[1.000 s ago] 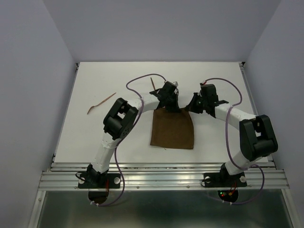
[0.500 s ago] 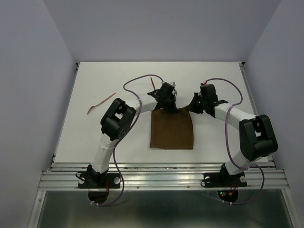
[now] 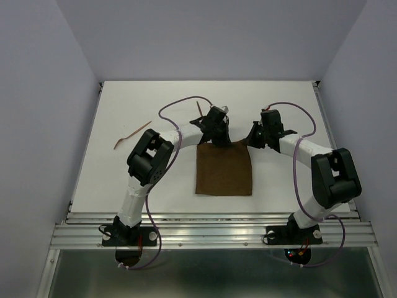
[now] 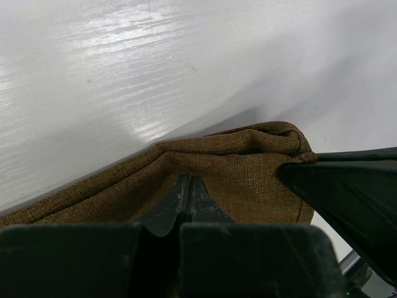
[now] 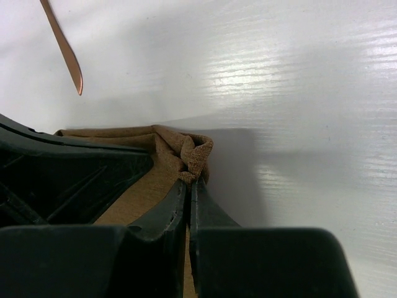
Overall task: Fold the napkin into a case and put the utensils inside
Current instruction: Fold the lower triangle-folded napkin at the center of the board.
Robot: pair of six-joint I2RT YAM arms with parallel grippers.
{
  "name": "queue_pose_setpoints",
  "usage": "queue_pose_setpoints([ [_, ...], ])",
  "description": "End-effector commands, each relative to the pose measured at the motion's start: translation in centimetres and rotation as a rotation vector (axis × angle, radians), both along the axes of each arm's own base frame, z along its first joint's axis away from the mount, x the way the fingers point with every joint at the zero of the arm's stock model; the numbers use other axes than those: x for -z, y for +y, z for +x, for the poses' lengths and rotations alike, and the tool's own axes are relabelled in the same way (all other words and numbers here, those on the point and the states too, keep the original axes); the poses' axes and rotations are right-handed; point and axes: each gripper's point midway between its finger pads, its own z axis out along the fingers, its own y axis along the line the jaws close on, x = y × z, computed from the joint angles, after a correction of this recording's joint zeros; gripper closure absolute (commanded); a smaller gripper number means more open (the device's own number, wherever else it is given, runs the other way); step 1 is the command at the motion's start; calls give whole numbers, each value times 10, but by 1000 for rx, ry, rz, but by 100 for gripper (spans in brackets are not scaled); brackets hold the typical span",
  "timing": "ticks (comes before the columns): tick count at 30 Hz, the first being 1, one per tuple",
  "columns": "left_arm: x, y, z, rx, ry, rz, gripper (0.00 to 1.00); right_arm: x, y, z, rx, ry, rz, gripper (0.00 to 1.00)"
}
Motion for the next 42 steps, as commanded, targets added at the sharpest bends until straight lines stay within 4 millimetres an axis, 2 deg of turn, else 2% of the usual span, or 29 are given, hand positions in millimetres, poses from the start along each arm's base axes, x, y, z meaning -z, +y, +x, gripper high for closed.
queue_pose_setpoints([
  [1, -31, -16, 7, 37, -61, -62, 100, -20, 1, 19, 15, -62, -1, 99],
  [6, -16, -19, 9, 36, -43, -41, 100, -21, 1, 20, 16, -62, -2, 99],
  [14, -3, -22, 20, 1, -47, -29, 100, -15, 3, 19, -4, -45, -4, 99],
  [22, 11, -20, 19, -10, -27, -11, 100, -21, 10, 17, -21, -55, 20, 99],
  [29, 19, -15, 15, -22, -11, -3, 100, -21, 33, 15, -56, -53, 31, 99],
  [30, 19, -15, 15, -21, -12, -5, 100, -18, 44, 12, -76, -44, 34, 99],
  [35, 21, -13, 12, -22, -3, -7, 100, -11, 67, 16, -85, -29, 48, 99],
  [37, 18, -13, 12, -24, -11, -11, 100, -3, 72, 19, -78, -13, 52, 99],
  [41, 12, -8, 13, -37, -16, -13, 100, 9, 71, 23, -29, 19, 54, 99],
  [42, 4, -7, 13, -36, -17, -27, 100, 12, 70, 22, -14, 31, 54, 99],
])
